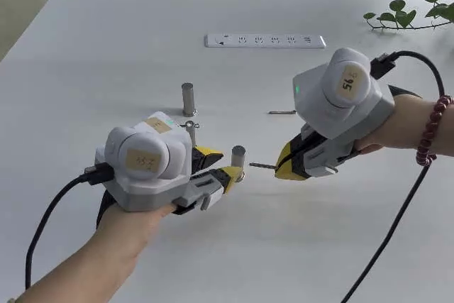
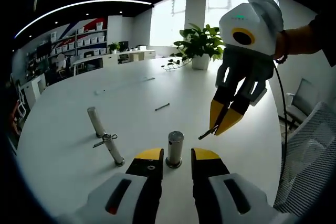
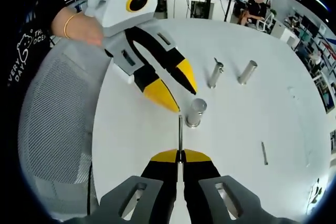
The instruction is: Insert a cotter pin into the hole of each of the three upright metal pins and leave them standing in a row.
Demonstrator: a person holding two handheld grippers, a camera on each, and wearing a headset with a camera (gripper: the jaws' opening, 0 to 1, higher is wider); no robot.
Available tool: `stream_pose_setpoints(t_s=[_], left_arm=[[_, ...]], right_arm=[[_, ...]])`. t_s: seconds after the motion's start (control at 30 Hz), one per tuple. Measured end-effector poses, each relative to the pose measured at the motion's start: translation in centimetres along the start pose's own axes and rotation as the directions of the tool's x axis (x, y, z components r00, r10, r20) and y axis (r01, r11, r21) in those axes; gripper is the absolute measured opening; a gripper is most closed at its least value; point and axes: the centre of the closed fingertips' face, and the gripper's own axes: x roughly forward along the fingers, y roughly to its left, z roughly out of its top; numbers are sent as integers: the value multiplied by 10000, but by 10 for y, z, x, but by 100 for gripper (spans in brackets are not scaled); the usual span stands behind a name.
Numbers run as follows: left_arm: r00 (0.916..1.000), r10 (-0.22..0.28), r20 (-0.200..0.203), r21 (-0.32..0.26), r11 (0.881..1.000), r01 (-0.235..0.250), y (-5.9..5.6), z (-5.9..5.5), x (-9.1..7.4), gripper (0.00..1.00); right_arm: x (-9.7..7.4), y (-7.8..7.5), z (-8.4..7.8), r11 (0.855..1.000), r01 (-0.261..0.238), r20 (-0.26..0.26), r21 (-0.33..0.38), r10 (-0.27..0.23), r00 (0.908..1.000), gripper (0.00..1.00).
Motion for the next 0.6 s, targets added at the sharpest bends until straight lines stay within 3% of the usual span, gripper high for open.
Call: stream_pose_setpoints(t_s=[0.2,0.6], left_arm=[[9998,68,-166,31,10000,-67,0,-5,12,20],[9985,199,-519,-435,9988,-222,3,-15,27,16]], right_arm=[[1,-11,-2,9996,168,-208,-233,-172,9996,0],[8,-27,-6,9985,127,-460,-537,-152,9988,0]])
